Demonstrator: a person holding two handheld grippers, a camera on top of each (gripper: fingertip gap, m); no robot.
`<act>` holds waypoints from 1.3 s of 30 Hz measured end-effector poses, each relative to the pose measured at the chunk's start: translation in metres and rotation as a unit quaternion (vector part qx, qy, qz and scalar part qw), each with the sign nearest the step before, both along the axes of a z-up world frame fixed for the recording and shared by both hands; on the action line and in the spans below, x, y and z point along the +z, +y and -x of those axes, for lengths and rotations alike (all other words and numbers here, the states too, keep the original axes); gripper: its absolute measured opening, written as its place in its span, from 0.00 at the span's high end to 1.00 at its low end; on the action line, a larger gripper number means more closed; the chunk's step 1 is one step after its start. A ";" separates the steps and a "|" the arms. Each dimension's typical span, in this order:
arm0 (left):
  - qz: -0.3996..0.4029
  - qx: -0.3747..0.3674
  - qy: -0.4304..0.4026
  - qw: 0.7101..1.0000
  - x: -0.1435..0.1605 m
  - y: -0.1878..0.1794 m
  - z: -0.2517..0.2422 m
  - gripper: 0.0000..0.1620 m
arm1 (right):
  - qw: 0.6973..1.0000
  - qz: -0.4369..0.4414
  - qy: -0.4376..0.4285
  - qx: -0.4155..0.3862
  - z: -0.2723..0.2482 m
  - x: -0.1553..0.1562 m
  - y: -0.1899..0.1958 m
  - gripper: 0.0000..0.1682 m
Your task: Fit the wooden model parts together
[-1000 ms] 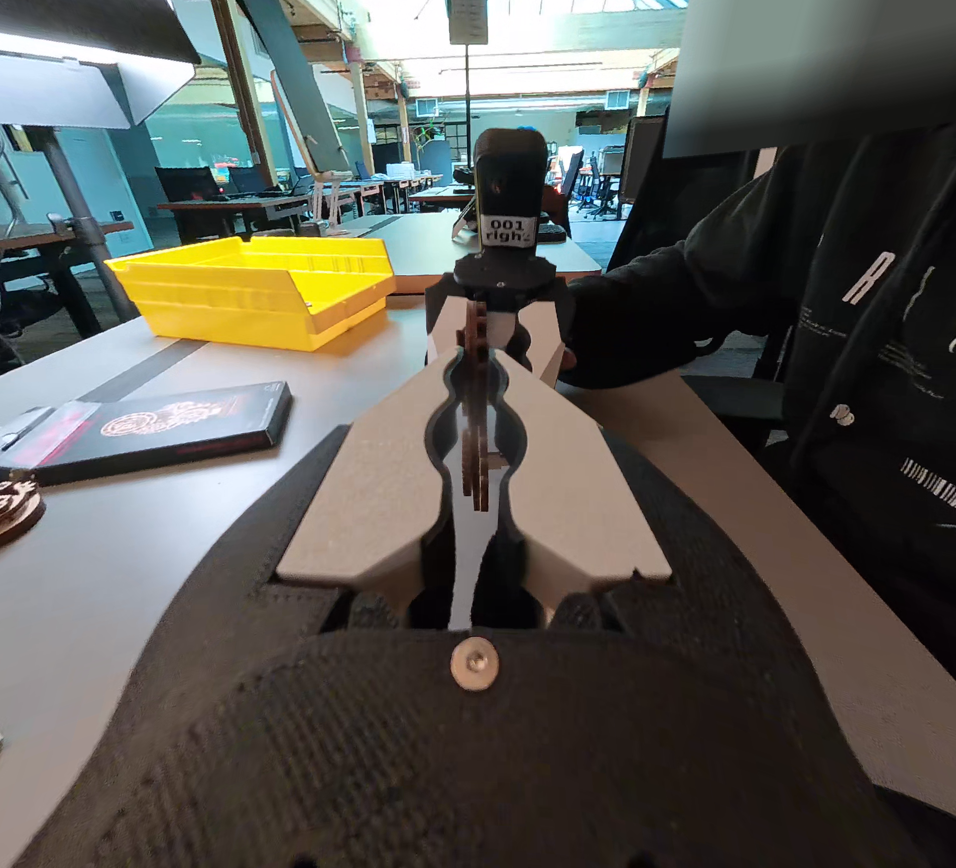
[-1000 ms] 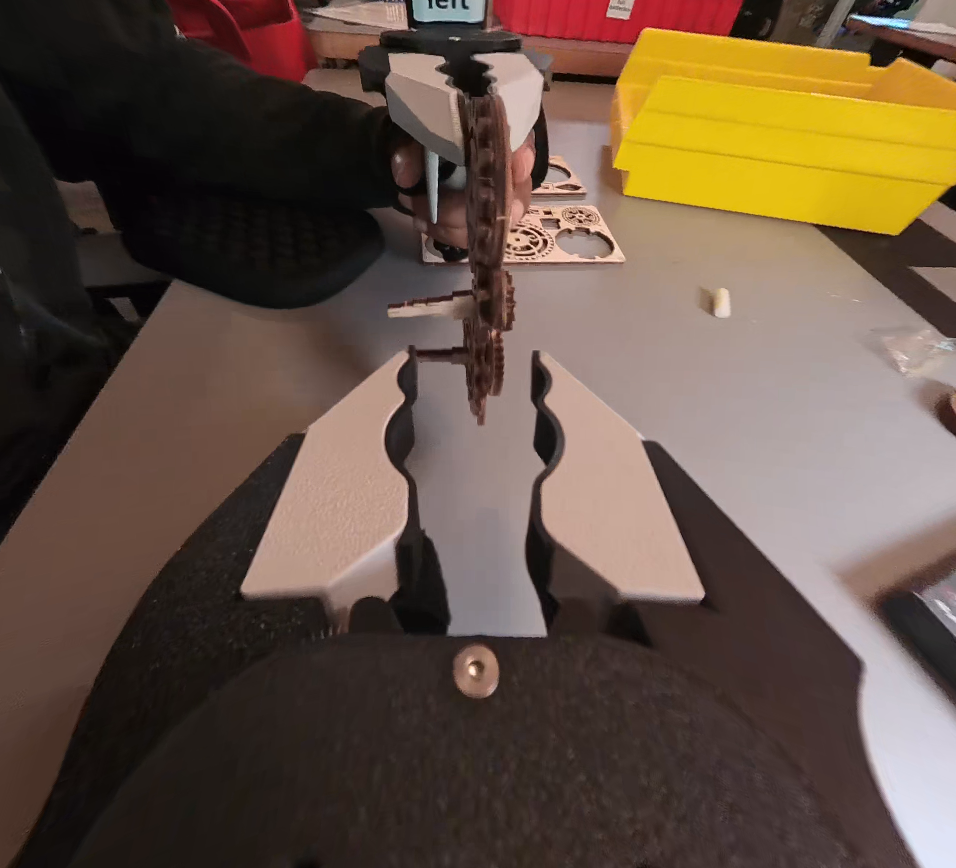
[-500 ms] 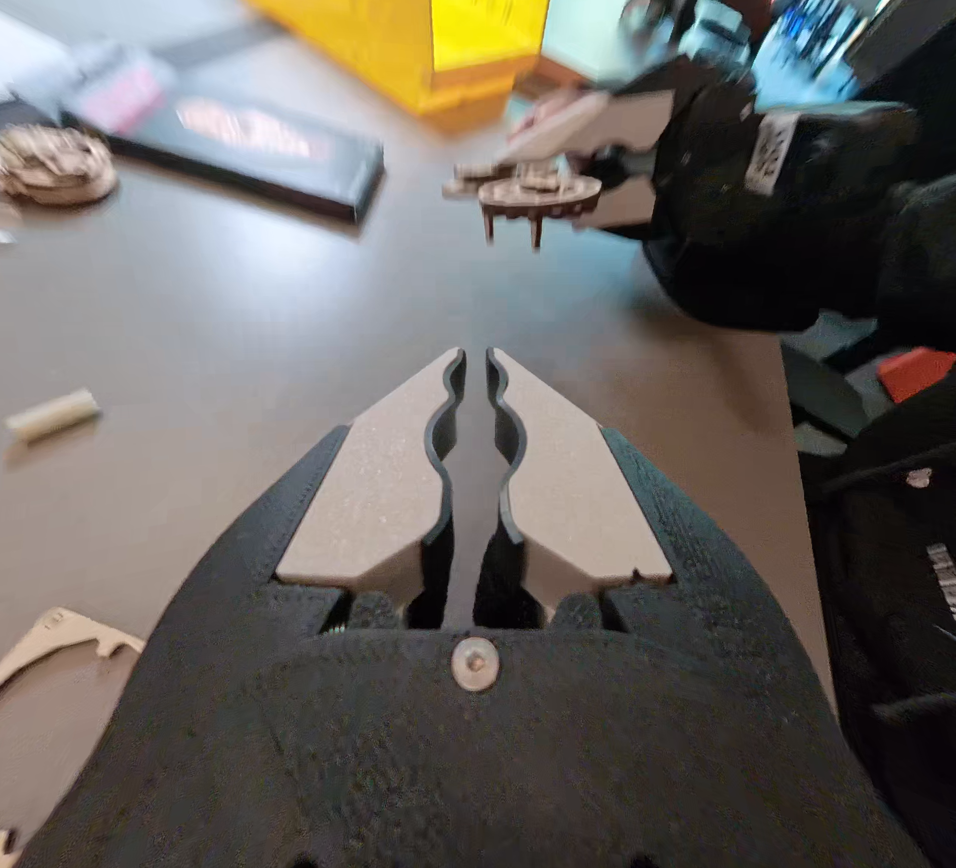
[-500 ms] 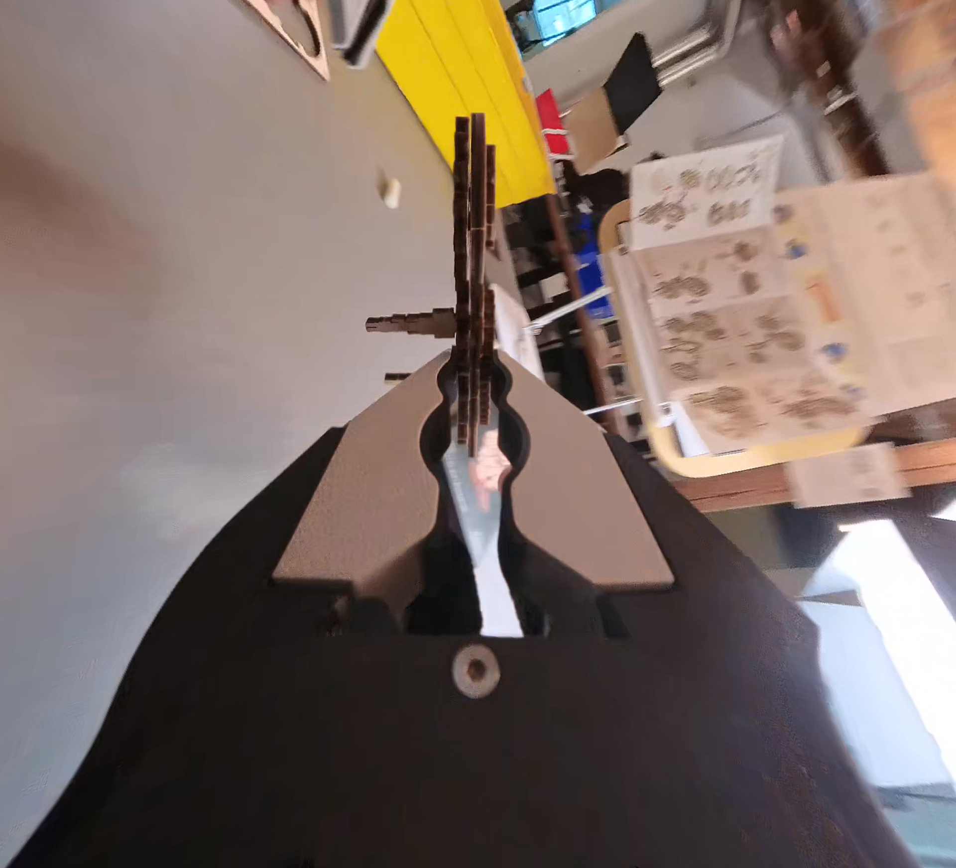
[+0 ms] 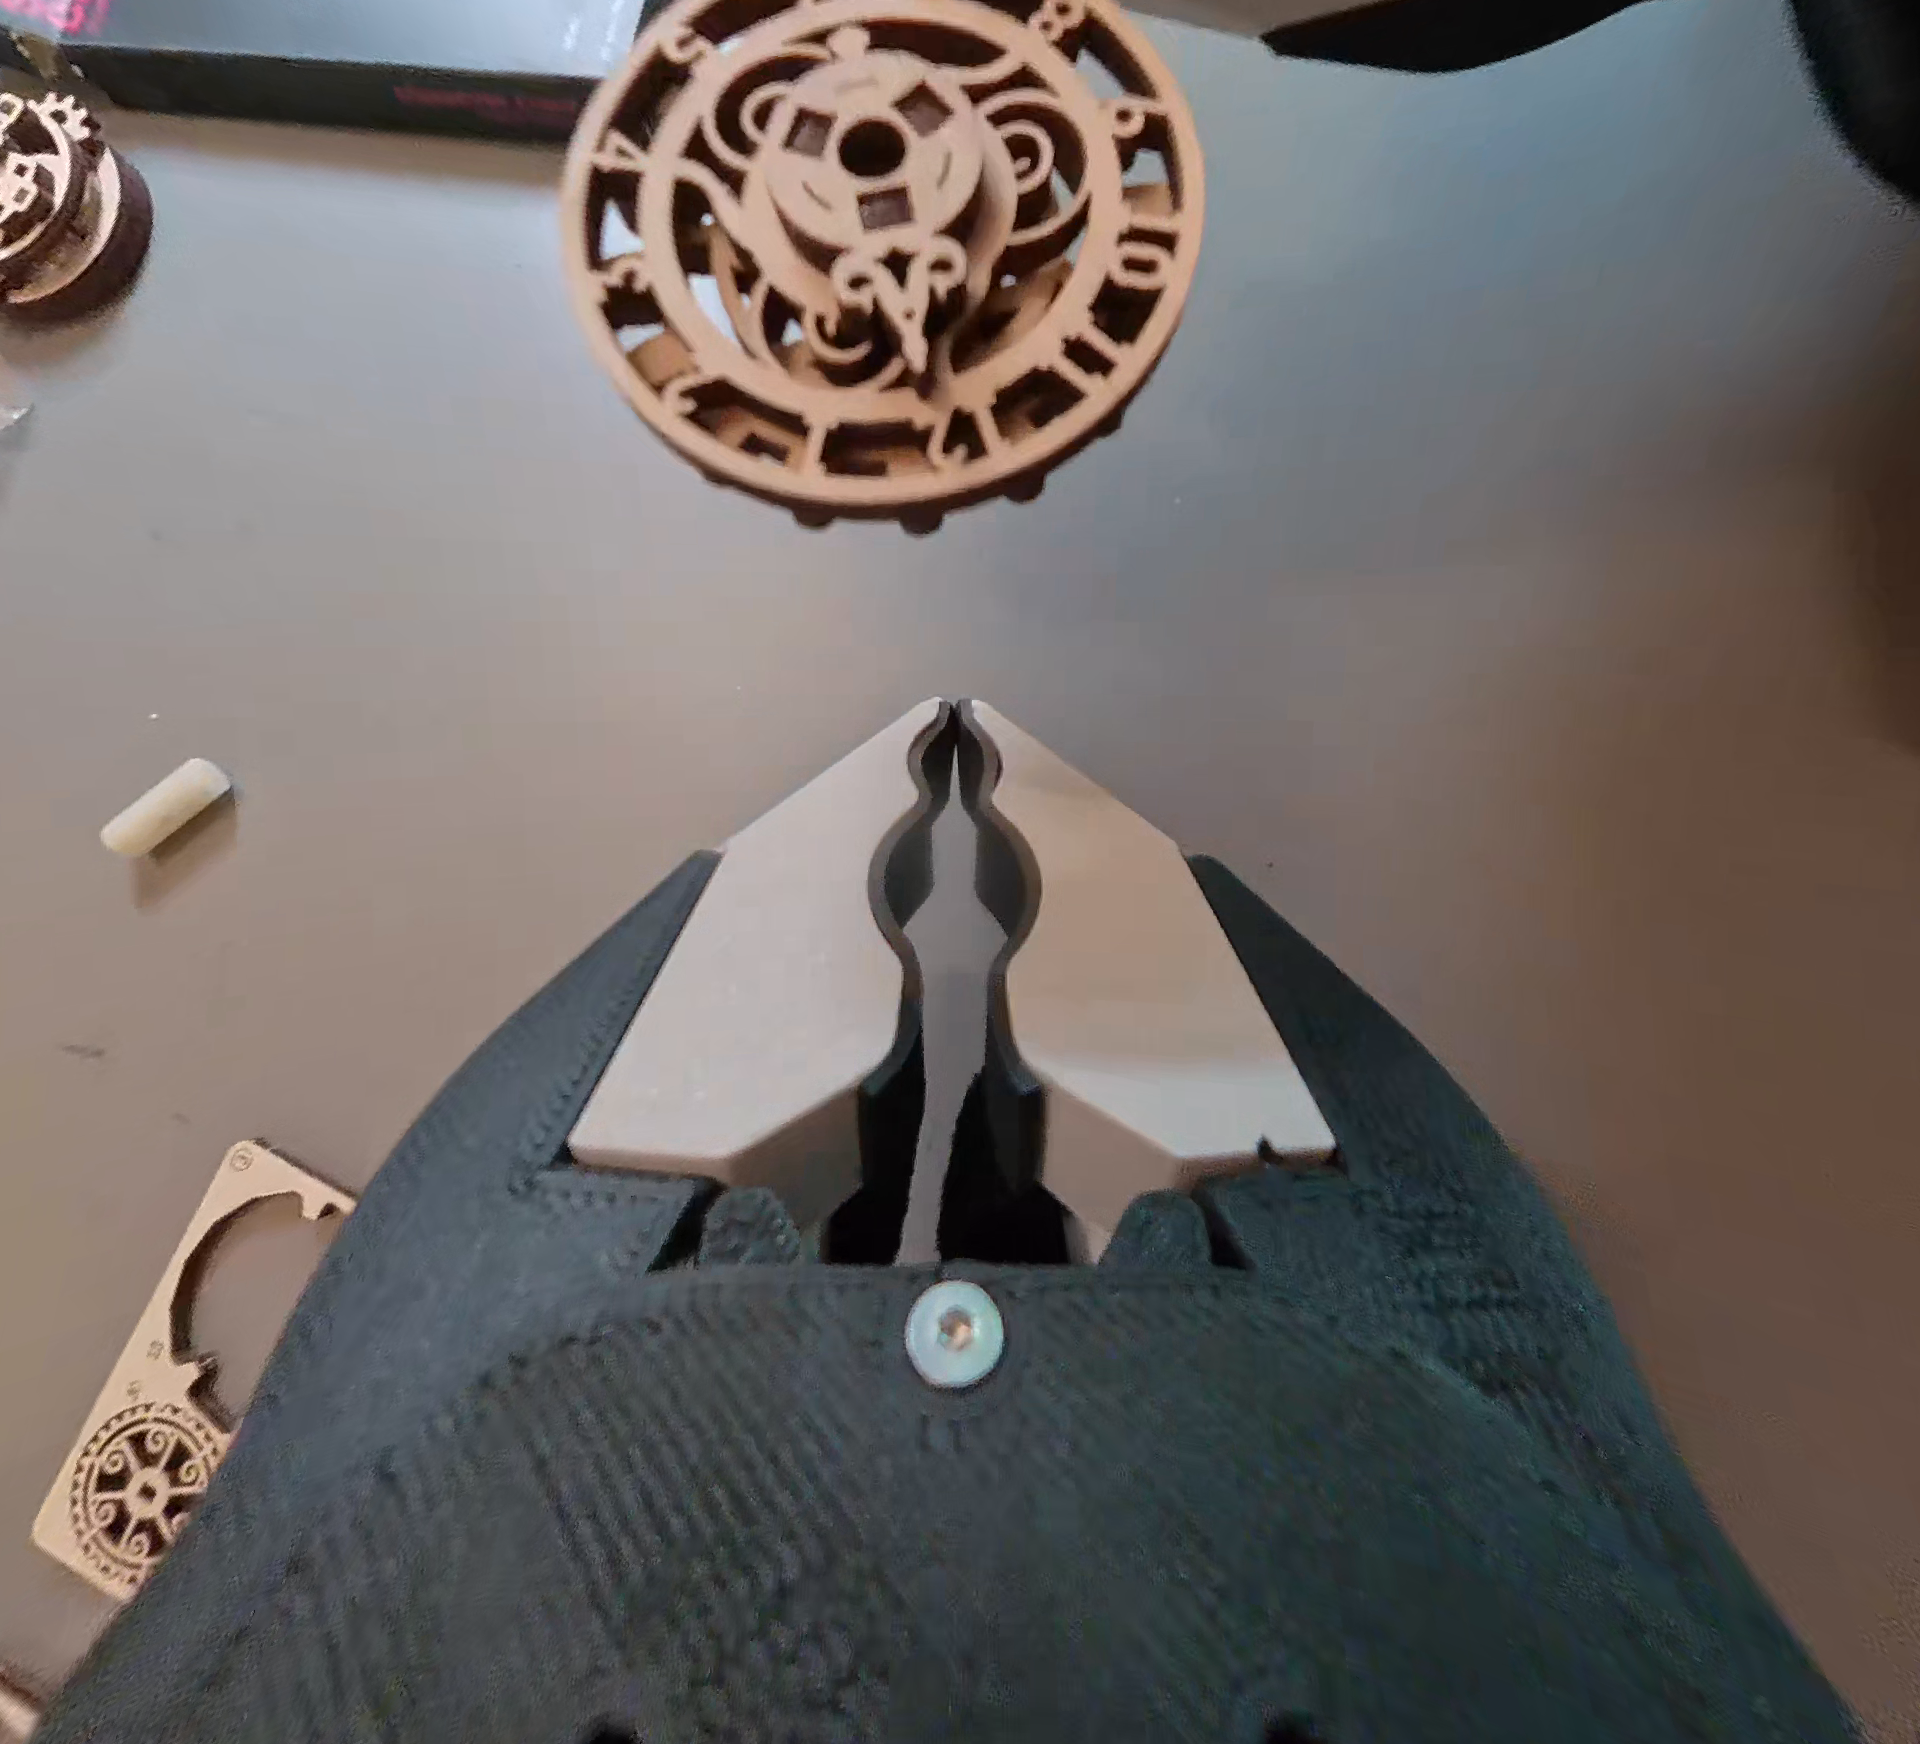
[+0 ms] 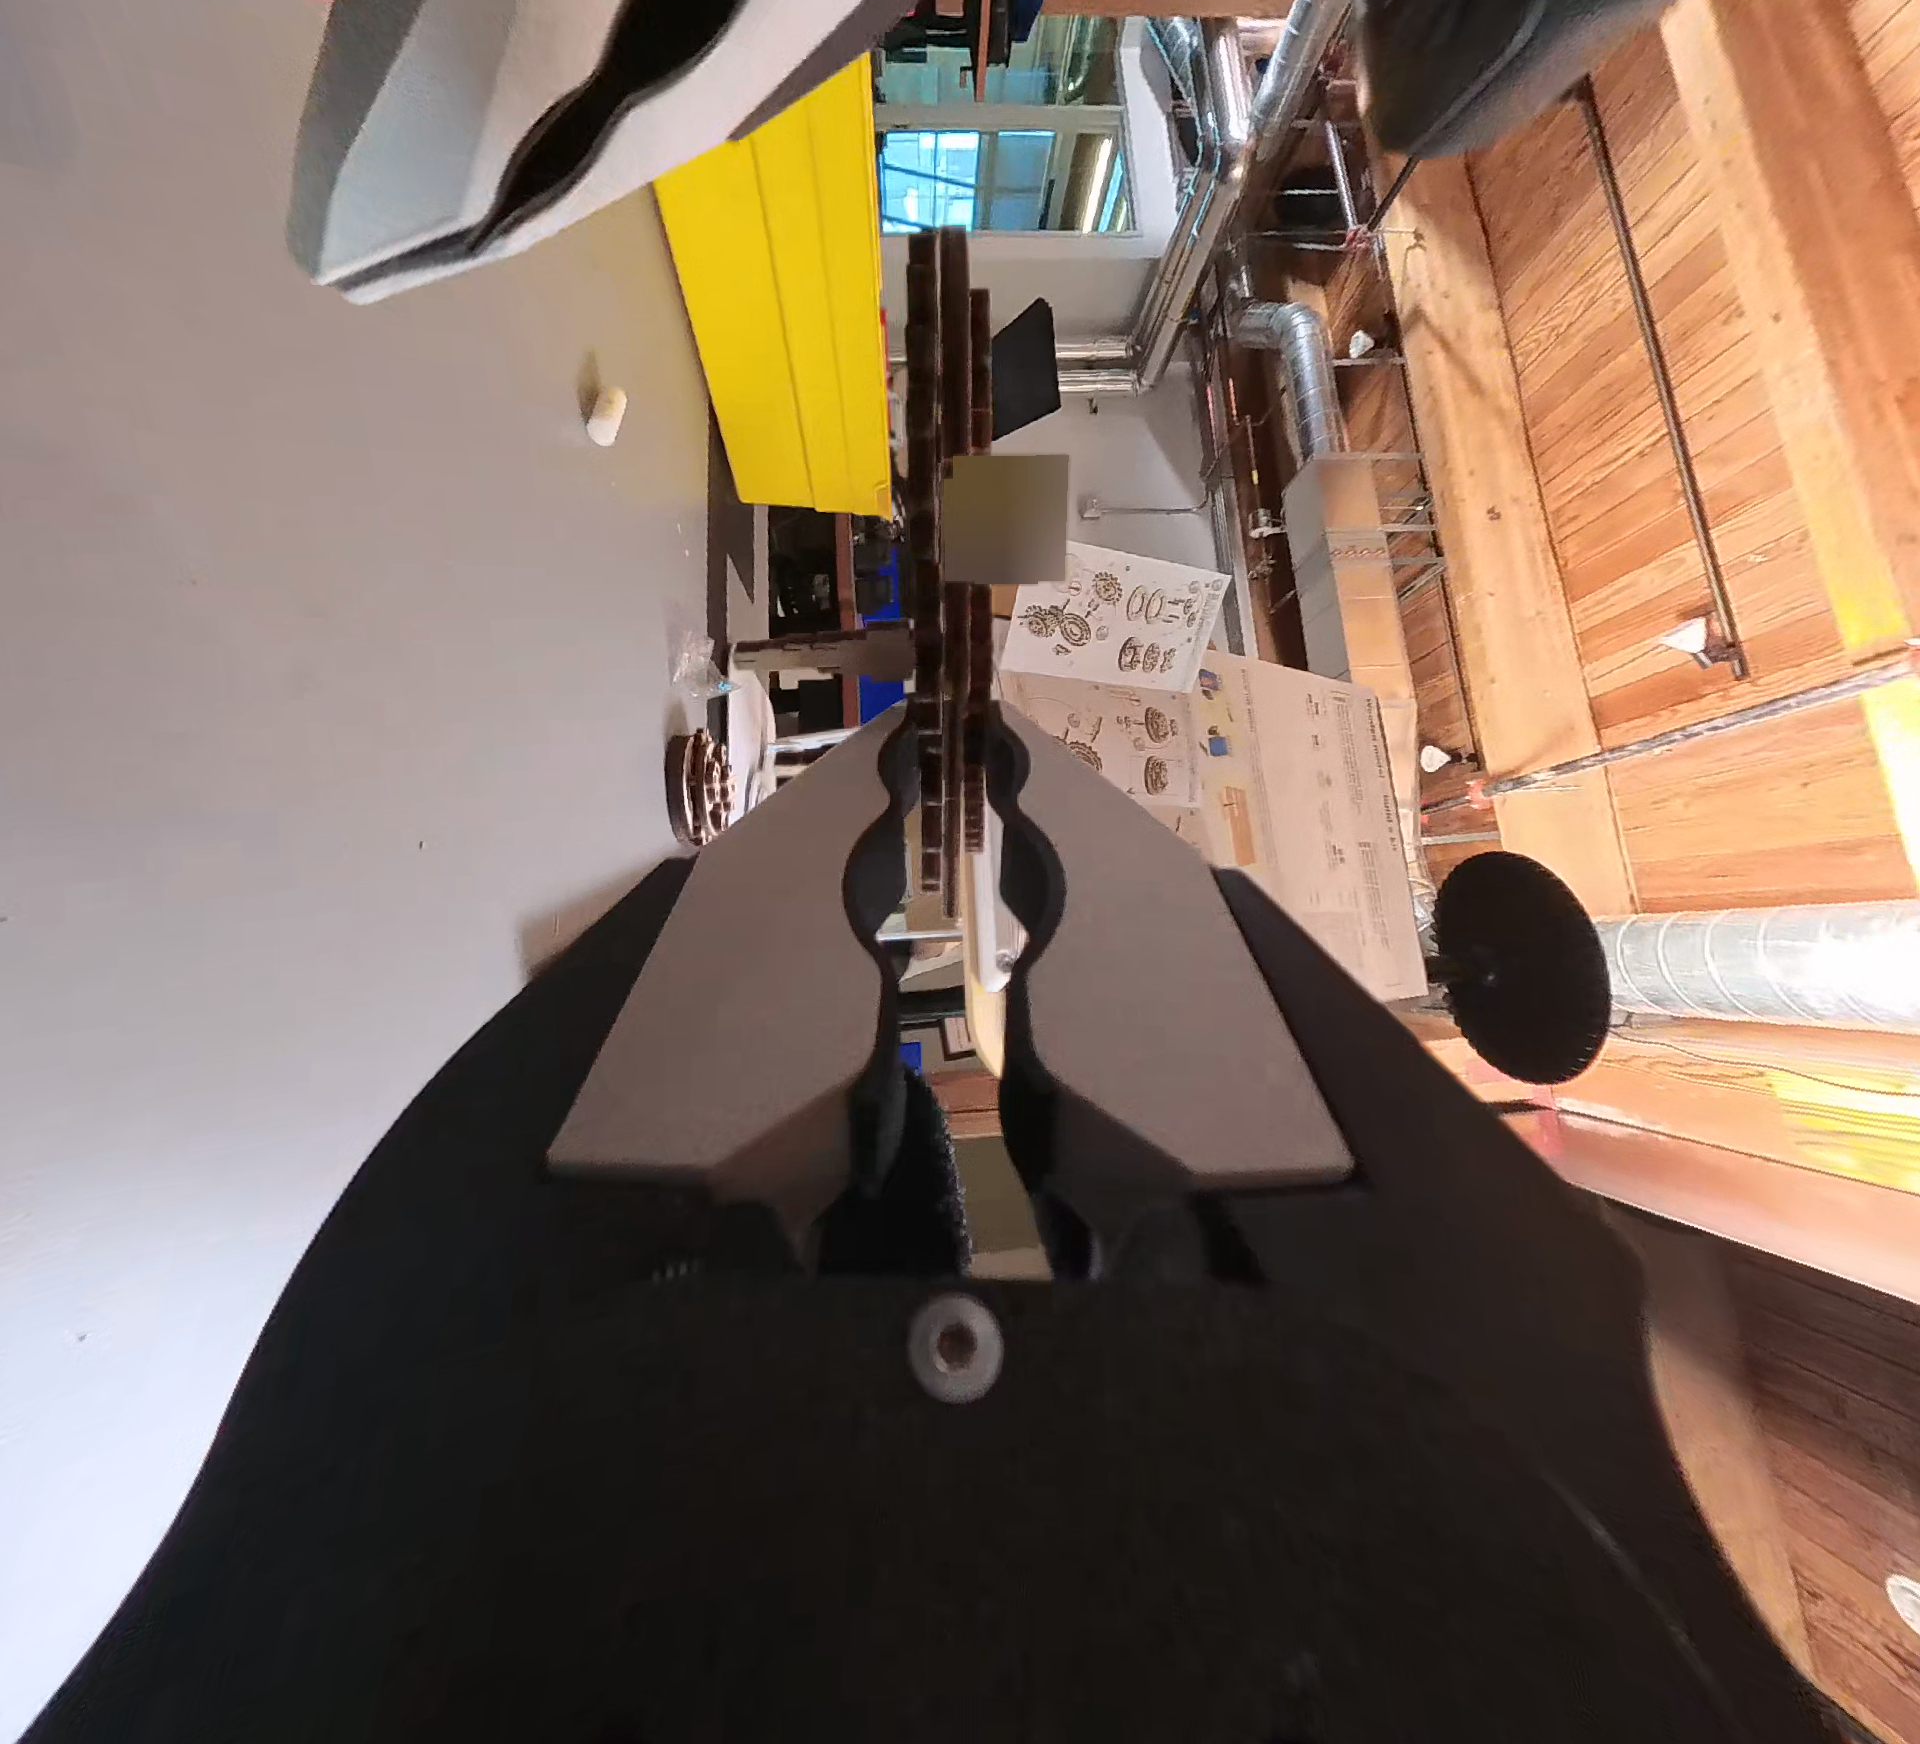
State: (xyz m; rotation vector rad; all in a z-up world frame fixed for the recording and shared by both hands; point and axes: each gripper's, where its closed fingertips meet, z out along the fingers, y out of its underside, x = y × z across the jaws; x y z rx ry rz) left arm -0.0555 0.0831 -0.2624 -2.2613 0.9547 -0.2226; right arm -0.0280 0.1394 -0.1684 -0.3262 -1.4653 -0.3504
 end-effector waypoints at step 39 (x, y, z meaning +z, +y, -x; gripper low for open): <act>-0.029 0.039 0.070 0.996 -0.010 0.017 0.008 1.00 | 0.936 0.337 0.074 0.065 0.013 -0.014 -0.010 0.94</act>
